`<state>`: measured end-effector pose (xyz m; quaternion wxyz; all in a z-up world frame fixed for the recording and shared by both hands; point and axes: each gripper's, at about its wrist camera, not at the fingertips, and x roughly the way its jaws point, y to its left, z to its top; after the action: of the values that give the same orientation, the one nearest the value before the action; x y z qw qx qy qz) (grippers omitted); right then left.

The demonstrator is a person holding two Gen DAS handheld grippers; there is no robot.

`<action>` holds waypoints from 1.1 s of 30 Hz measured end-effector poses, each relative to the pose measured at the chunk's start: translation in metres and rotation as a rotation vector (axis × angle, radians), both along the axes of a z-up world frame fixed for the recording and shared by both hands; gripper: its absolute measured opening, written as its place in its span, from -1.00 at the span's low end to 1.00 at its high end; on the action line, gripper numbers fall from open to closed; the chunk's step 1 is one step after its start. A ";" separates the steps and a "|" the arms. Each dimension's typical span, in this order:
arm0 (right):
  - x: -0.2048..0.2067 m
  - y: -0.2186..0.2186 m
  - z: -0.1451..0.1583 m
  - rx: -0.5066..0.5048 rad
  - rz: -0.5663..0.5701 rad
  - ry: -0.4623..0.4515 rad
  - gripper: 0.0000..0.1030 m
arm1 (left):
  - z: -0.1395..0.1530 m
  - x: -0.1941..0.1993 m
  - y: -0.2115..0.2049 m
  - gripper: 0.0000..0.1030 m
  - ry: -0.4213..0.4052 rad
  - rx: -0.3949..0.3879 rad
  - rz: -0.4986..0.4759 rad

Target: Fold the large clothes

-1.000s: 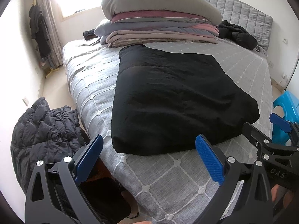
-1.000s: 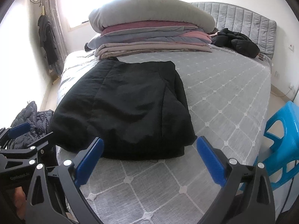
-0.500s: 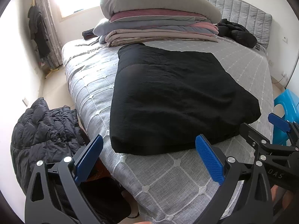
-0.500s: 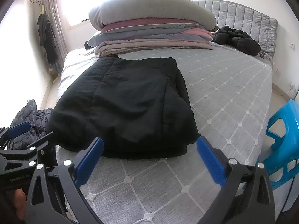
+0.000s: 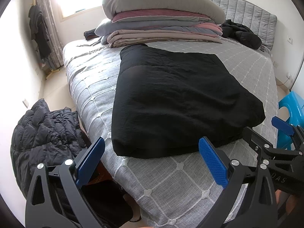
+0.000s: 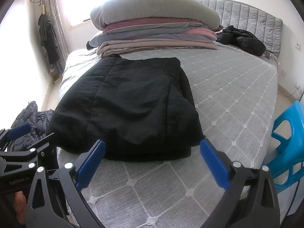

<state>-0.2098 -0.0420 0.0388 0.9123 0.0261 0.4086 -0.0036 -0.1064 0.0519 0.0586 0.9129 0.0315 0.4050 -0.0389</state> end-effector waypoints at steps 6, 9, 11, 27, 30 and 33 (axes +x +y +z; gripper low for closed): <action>0.000 0.000 0.000 0.000 0.000 0.000 0.87 | 0.002 -0.001 -0.001 0.85 -0.001 0.010 0.007; 0.000 0.000 0.000 0.001 0.000 0.001 0.87 | 0.003 -0.001 -0.002 0.85 -0.002 0.014 0.006; 0.000 0.000 0.000 0.001 0.000 0.001 0.87 | 0.003 -0.001 -0.003 0.85 -0.002 0.012 0.005; 0.001 -0.001 0.000 0.006 -0.003 0.000 0.87 | 0.002 -0.003 -0.002 0.85 -0.035 -0.002 -0.006; 0.000 -0.004 0.001 0.011 -0.007 -0.011 0.87 | 0.000 -0.002 0.000 0.85 -0.013 -0.042 -0.028; -0.001 -0.008 0.004 0.013 -0.014 -0.026 0.87 | 0.001 -0.002 -0.001 0.85 -0.023 -0.027 -0.021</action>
<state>-0.2109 -0.0497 0.0425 0.9174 0.0350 0.3964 -0.0069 -0.1088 0.0512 0.0599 0.9174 0.0240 0.3936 -0.0537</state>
